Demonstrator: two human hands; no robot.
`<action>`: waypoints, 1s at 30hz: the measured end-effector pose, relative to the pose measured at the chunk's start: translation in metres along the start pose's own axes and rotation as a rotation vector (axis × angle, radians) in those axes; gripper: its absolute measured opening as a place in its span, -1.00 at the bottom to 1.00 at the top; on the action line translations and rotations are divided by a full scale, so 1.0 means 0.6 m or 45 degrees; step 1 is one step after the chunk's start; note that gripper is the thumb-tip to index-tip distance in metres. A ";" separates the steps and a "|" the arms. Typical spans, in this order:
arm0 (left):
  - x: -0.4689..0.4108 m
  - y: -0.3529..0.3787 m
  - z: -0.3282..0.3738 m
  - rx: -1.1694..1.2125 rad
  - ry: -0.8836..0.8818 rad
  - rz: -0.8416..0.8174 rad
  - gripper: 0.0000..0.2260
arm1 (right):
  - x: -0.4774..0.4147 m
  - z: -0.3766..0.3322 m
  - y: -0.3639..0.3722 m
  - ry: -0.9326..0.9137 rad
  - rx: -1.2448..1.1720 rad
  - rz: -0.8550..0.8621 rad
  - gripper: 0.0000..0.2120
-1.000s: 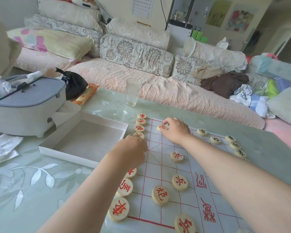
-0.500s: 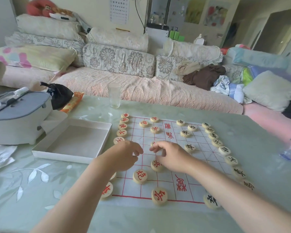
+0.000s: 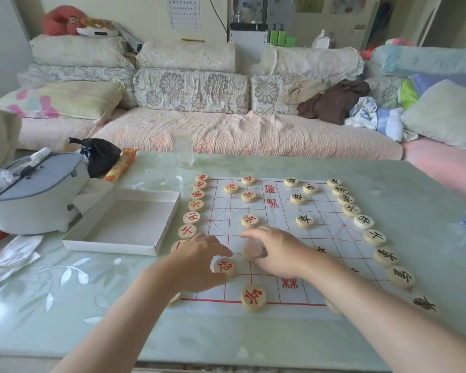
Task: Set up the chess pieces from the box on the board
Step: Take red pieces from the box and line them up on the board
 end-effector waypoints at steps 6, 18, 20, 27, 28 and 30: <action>0.001 -0.002 -0.002 0.009 -0.024 0.111 -0.56 | -0.005 0.005 -0.001 -0.005 -0.006 0.036 -0.49; 0.005 0.002 0.008 0.042 0.036 0.022 -0.53 | -0.011 0.008 0.005 -0.032 -0.076 0.035 -0.44; 0.007 0.003 0.007 0.048 0.046 0.030 -0.52 | -0.010 0.007 0.004 -0.028 -0.090 0.045 -0.42; 0.005 0.008 0.005 0.072 0.024 0.020 -0.54 | -0.008 0.009 0.004 -0.012 -0.106 0.036 -0.46; 0.005 0.008 0.008 0.080 0.031 0.022 -0.55 | -0.008 0.008 0.005 -0.009 -0.106 0.036 -0.46; 0.005 0.009 0.011 0.077 0.043 0.029 -0.55 | -0.009 0.011 0.005 -0.006 -0.114 0.037 -0.45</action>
Point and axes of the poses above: each hand's wrist, its own x-axis away from the middle knuckle, its own y-axis out of the palm, z = x × y, the point moved 7 cm from there along -x, towards the middle knuckle, and after that the axes turned 14 degrees about -z, right-handed, at the moved point
